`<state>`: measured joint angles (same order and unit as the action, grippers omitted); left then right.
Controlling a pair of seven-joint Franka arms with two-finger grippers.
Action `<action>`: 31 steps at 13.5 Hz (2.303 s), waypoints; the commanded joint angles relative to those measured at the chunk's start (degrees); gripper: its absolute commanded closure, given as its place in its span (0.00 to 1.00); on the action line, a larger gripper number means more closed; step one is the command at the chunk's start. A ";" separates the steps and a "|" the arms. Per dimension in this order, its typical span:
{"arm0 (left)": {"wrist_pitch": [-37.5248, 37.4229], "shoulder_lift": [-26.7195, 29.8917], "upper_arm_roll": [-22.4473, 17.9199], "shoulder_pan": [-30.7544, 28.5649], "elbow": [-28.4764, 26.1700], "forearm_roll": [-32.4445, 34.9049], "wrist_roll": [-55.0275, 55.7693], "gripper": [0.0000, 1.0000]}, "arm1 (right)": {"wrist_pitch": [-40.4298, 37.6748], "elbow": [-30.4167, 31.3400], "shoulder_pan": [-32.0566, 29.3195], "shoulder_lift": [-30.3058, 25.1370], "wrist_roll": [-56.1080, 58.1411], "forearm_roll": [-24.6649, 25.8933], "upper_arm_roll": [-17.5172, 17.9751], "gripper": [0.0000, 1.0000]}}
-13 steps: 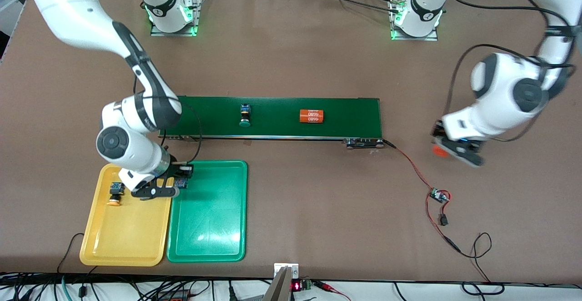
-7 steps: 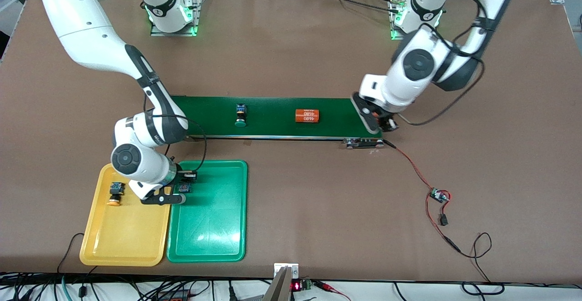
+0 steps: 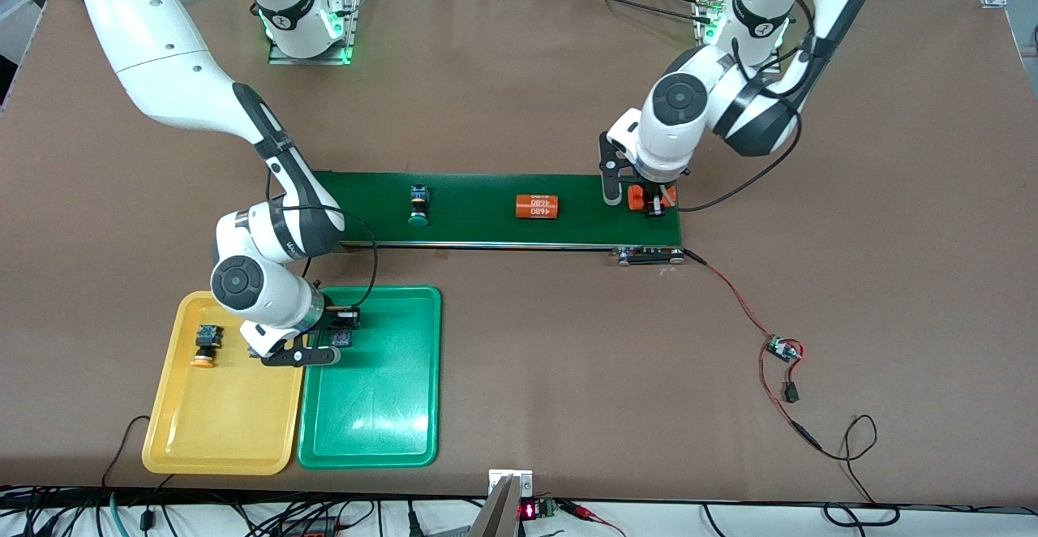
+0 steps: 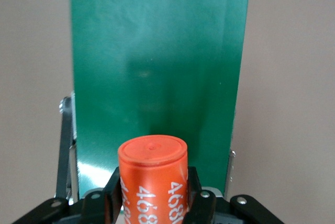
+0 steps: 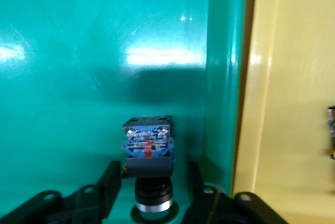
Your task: Sort buttons by color to trays
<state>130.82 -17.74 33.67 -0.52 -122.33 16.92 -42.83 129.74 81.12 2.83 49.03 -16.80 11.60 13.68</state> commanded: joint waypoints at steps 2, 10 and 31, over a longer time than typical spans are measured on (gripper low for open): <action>1.54 -2.56 -0.71 0.78 0.51 2.24 0.56 1.00 | -0.28 2.80 -0.20 -4.27 0.72 0.62 -0.05 0.04; 4.18 1.19 -3.07 -0.54 3.14 0.84 0.73 0.00 | -0.81 22.29 -0.99 -21.67 -0.68 -0.17 0.47 0.00; -34.41 7.80 -31.55 -0.89 33.73 -14.10 51.53 0.00 | -0.98 39.20 0.33 -30.13 -5.70 -8.52 6.36 0.00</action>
<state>97.81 -9.83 5.03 -2.06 -90.65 4.37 7.36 128.50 119.64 3.29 19.09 -22.00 3.89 19.48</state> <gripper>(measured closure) 0.000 0.000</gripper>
